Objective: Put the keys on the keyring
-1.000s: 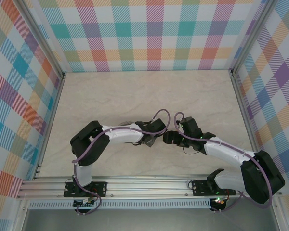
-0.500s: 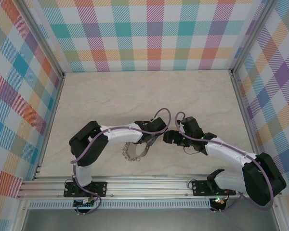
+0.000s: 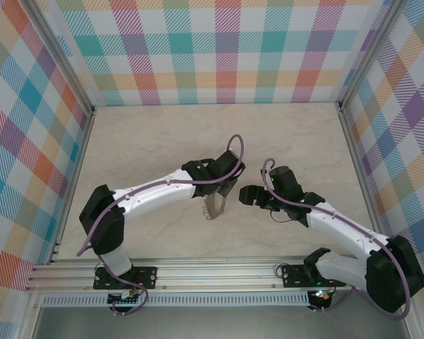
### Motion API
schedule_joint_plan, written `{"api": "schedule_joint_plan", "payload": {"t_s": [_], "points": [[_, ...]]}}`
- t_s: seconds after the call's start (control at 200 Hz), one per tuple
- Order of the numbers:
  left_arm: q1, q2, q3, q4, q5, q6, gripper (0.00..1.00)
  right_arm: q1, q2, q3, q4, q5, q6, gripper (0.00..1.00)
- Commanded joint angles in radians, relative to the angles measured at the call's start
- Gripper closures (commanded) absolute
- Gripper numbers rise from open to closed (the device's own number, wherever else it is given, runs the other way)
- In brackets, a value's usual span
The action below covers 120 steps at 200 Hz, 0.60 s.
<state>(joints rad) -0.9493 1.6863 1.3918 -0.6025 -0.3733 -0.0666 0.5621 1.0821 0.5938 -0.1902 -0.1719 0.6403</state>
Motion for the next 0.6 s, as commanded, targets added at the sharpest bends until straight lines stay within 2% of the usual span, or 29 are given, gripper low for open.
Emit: {"api": "schedule_joint_plan", "payload": {"t_s": [0.0,0.05,0.19,0.325,0.465,0.595], "points": [[0.033,-0.124,-0.027,0.057,0.061,0.001,1.00,-0.010,-0.055,0.057,-0.051,-0.033,0.002,0.23],[0.047,-0.154,-0.033,0.077,0.081,0.008,1.00,-0.011,-0.073,0.068,-0.064,-0.037,0.001,0.23],[0.052,-0.192,-0.023,0.073,0.032,0.066,1.00,-0.014,-0.107,0.089,-0.080,-0.039,0.002,0.22],[0.062,-0.280,-0.118,0.192,0.073,0.107,1.00,-0.016,-0.108,0.097,-0.066,-0.047,0.007,0.22],[0.095,-0.389,-0.257,0.378,0.177,0.111,1.00,-0.016,-0.104,0.101,-0.046,-0.072,0.006,0.23],[0.146,-0.483,-0.351,0.479,0.362,0.117,1.00,-0.018,-0.122,0.107,-0.017,-0.114,-0.007,0.24]]}}
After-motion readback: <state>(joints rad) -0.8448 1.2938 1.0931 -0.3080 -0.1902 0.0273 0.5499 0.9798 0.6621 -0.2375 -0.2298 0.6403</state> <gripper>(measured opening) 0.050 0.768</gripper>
